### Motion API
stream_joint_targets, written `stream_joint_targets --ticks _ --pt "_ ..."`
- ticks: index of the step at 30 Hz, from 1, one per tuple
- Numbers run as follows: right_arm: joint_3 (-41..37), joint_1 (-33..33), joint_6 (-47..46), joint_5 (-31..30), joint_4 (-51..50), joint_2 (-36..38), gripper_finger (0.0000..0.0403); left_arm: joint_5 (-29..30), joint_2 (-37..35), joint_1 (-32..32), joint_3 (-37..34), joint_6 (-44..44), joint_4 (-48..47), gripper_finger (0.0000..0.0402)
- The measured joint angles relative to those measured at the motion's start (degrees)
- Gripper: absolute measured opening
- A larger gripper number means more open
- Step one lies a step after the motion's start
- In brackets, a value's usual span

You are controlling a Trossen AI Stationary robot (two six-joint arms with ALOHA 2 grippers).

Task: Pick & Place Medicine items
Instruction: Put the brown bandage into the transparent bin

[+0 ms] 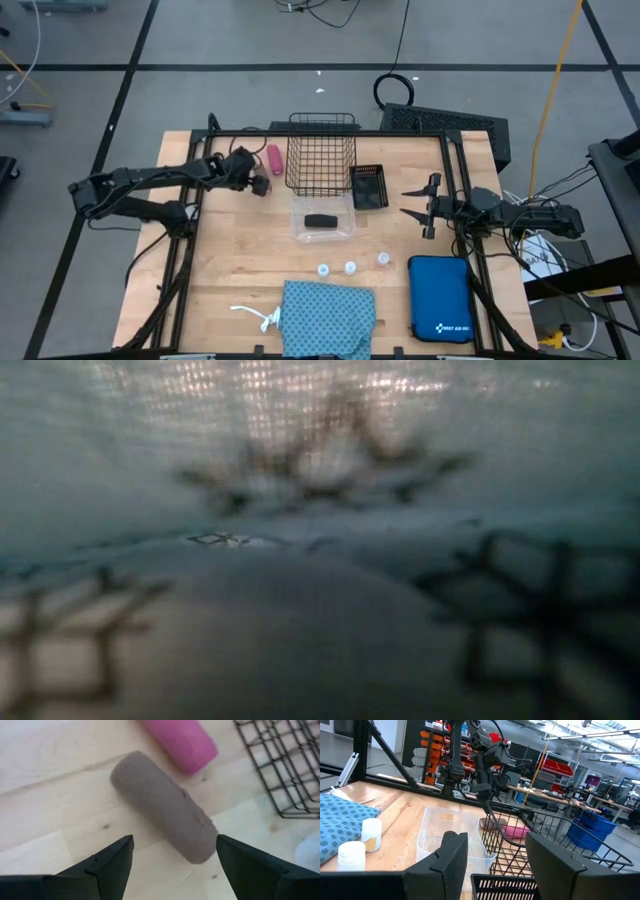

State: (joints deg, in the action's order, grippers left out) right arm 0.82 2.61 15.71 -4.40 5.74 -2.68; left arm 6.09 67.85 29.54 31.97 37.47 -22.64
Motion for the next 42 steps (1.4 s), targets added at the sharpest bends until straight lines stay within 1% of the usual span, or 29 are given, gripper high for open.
stream_joint_targets --ticks 4,7,11,19,26,29,35,39,42 --pt "0.0 -0.01 0.0 0.0 0.0 0.0 0.019 3.29 1.04 -0.91 0.07 5.15 0.15 0.0292" --pt "-0.02 0.0 0.01 0.0 0.0 0.0 0.0191 3.94 2.48 -1.36 0.07 9.41 0.26 0.0292" --pt "0.0 0.0 0.02 0.0 0.0 0.0 0.0192 4.09 4.47 -1.33 0.07 9.75 0.98 0.0292" --pt "0.0 -0.02 0.01 0.0 -0.01 0.0 0.0191 4.01 8.28 -1.63 0.15 10.72 11.11 0.0292" --pt "0.0 -0.01 0.02 0.0 -0.01 0.0 0.019 4.01 12.57 -1.94 0.22 10.26 12.03 0.0292" --pt "0.0 0.0 0.0 0.0 -0.02 0.0 0.0191 3.15 13.75 -1.94 0.24 8.02 11.5 0.0292" --pt "-0.01 0.0 0.01 0.0 -0.02 0.0 0.019 1.96 13.35 -1.94 0.17 2.89 5.01 0.0292" --pt "0.0 -0.02 0.01 0.0 0.0 0.0 0.019 3.07 13.31 -1.94 0.26 -2.31 1.13 0.0292" --pt "-0.01 -0.01 0.02 0.0 0.0 0.0 0.0192 3.36 13.31 -1.94 0.24 -6.55 1.55 0.0292"
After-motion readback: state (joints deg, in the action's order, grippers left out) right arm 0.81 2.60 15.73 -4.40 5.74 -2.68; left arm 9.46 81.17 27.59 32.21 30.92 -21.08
